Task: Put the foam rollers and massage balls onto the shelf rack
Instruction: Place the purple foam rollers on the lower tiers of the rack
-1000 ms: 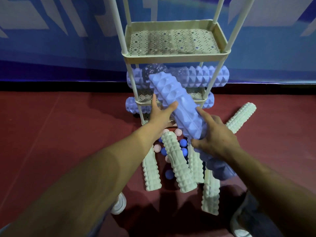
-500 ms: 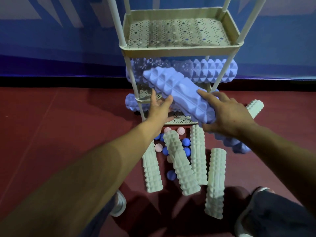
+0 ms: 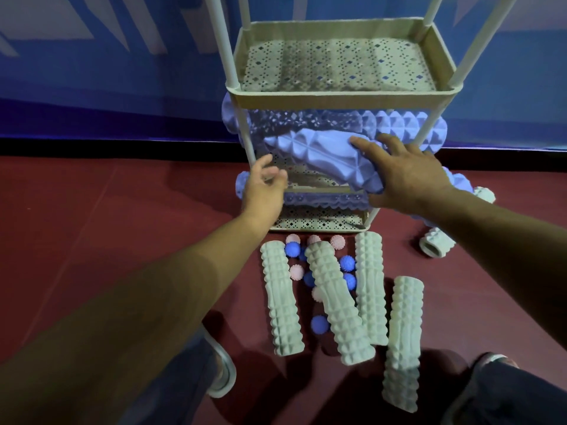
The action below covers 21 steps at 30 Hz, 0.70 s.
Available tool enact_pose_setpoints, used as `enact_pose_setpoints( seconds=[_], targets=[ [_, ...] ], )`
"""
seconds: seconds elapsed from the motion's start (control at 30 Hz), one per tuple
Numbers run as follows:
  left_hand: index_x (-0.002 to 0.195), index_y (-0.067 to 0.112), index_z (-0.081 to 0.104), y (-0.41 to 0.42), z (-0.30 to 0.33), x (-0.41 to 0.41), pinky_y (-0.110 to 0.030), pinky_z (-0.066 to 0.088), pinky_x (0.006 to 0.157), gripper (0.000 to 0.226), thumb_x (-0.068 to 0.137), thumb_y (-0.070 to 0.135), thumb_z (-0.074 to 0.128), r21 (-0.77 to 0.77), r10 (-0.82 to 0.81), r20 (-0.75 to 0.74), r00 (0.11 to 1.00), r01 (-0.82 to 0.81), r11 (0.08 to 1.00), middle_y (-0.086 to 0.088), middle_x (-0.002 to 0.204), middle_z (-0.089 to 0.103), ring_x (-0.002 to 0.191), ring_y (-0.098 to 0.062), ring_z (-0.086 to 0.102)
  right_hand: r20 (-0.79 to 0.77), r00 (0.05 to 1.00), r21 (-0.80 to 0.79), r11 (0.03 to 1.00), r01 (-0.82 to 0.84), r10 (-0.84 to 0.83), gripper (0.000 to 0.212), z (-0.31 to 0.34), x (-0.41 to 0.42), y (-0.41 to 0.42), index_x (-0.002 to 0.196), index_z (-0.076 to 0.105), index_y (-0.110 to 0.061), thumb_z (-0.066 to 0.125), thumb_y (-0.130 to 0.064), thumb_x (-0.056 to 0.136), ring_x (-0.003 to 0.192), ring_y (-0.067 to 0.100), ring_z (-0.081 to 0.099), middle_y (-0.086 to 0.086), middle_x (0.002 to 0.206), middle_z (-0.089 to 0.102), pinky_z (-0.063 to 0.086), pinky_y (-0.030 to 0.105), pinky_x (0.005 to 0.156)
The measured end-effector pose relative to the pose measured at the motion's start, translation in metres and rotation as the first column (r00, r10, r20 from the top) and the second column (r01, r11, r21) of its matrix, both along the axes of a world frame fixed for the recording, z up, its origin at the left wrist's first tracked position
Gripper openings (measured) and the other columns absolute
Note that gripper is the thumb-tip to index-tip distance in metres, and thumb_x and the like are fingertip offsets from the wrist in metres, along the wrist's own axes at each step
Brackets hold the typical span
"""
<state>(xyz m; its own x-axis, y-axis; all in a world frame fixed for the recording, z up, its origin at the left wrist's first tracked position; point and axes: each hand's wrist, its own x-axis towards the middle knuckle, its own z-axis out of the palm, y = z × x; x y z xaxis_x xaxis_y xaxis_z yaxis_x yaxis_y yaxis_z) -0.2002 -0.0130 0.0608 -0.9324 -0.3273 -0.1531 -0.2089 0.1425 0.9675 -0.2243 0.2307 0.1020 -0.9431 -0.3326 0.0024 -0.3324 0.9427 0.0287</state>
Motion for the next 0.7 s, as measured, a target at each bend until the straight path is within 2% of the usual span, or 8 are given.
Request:
enact_pose_setpoints(
  seconds=[0.07,0.1,0.13,0.2,0.3,0.47,0.53,0.7],
  targets=[
    [0.127,0.015,0.053,-0.02,-0.004,-0.004,-0.036,0.05,0.094,0.035,0.093,0.017,0.059,-0.183,0.181,-0.159,0.971,-0.209,0.961,0.002,0.122,0.051,0.1,-0.011,0.057,0.004,1.0,-0.023,1.0,0.014,-0.014,0.11,-0.008,0.0,-0.003,0.151,0.01,-0.046,0.08,-0.049,0.065,0.118,0.046,0.052,0.013,0.151,0.034,0.048,0.054,0.089],
    [0.129,0.015,0.051,-0.031,-0.004,-0.009,-0.032,0.047,0.098,0.038,0.092,0.017,0.059,-0.227,0.215,-0.209,0.954,-0.261,0.938,0.0,0.131,0.046,0.108,-0.013,0.054,0.008,1.0,-0.034,0.999,0.021,-0.021,0.111,-0.013,0.0,-0.004,0.151,0.009,-0.045,0.08,-0.051,0.066,0.119,0.046,0.051,0.013,0.152,0.034,0.048,0.054,0.09],
    [0.135,0.017,0.046,-0.042,-0.003,-0.016,-0.028,0.042,0.104,0.045,0.092,0.019,0.059,-0.262,0.193,-0.22,0.956,-0.249,0.932,-0.002,0.141,0.039,0.12,-0.014,0.049,0.014,0.999,-0.048,0.998,0.03,-0.029,0.112,-0.017,0.0,-0.005,0.151,0.007,-0.045,0.079,-0.053,0.067,0.121,0.046,0.05,0.013,0.152,0.033,0.046,0.054,0.092],
    [0.145,0.023,0.038,-0.06,-0.001,-0.032,-0.027,0.031,0.112,0.056,0.093,0.025,0.058,-0.366,0.037,-0.149,0.988,-0.09,0.926,-0.001,0.158,0.022,0.14,-0.015,0.032,0.035,0.998,-0.082,0.995,0.06,-0.058,0.113,-0.023,-0.001,-0.009,0.154,0.004,-0.04,0.078,-0.053,0.069,0.126,0.045,0.045,0.01,0.155,0.029,0.042,0.055,0.097],
    [0.141,0.03,0.045,-0.075,0.002,-0.049,-0.03,0.026,0.115,0.05,0.093,0.031,0.057,-0.494,-0.159,-0.086,0.983,0.097,0.864,0.001,0.163,0.008,0.147,-0.017,0.019,0.04,0.995,-0.102,0.99,0.093,-0.09,0.117,-0.029,-0.003,-0.023,0.156,0.003,-0.031,0.08,-0.045,0.068,0.128,0.044,0.044,0.007,0.157,0.027,0.039,0.056,0.101],
    [0.135,0.032,0.053,-0.089,0.0,-0.055,-0.042,0.022,0.12,0.044,0.092,0.037,0.06,-0.535,-0.181,-0.122,0.976,0.09,0.84,-0.004,0.164,0.002,0.15,-0.022,0.011,0.036,0.996,-0.128,0.988,0.081,-0.077,0.113,-0.031,-0.014,-0.051,0.154,0.008,-0.032,0.079,-0.04,0.067,0.124,0.043,0.047,0.006,0.154,0.032,0.04,0.055,0.097],
    [0.135,0.035,0.054,-0.091,0.002,-0.056,-0.046,0.018,0.12,0.045,0.091,0.044,0.061,-0.548,-0.17,-0.093,0.981,0.092,0.831,-0.003,0.164,0.0,0.15,-0.025,0.006,0.028,0.997,-0.137,0.988,0.072,-0.069,0.11,-0.027,-0.02,-0.058,0.153,0.011,-0.031,0.079,-0.039,0.067,0.122,0.044,0.048,0.007,0.151,0.035,0.042,0.055,0.095],
    [0.125,0.034,0.06,-0.093,0.01,-0.059,-0.039,0.008,0.119,0.04,0.088,0.046,0.065,-0.567,-0.166,-0.066,0.984,0.1,0.817,-0.003,0.164,-0.004,0.15,-0.028,-0.007,0.002,1.0,-0.051,0.998,0.029,-0.029,0.099,-0.005,-0.034,-0.073,0.149,0.019,-0.025,0.076,-0.047,0.071,0.119,0.046,0.049,0.015,0.142,0.044,0.04,0.055,0.094]
  ],
)
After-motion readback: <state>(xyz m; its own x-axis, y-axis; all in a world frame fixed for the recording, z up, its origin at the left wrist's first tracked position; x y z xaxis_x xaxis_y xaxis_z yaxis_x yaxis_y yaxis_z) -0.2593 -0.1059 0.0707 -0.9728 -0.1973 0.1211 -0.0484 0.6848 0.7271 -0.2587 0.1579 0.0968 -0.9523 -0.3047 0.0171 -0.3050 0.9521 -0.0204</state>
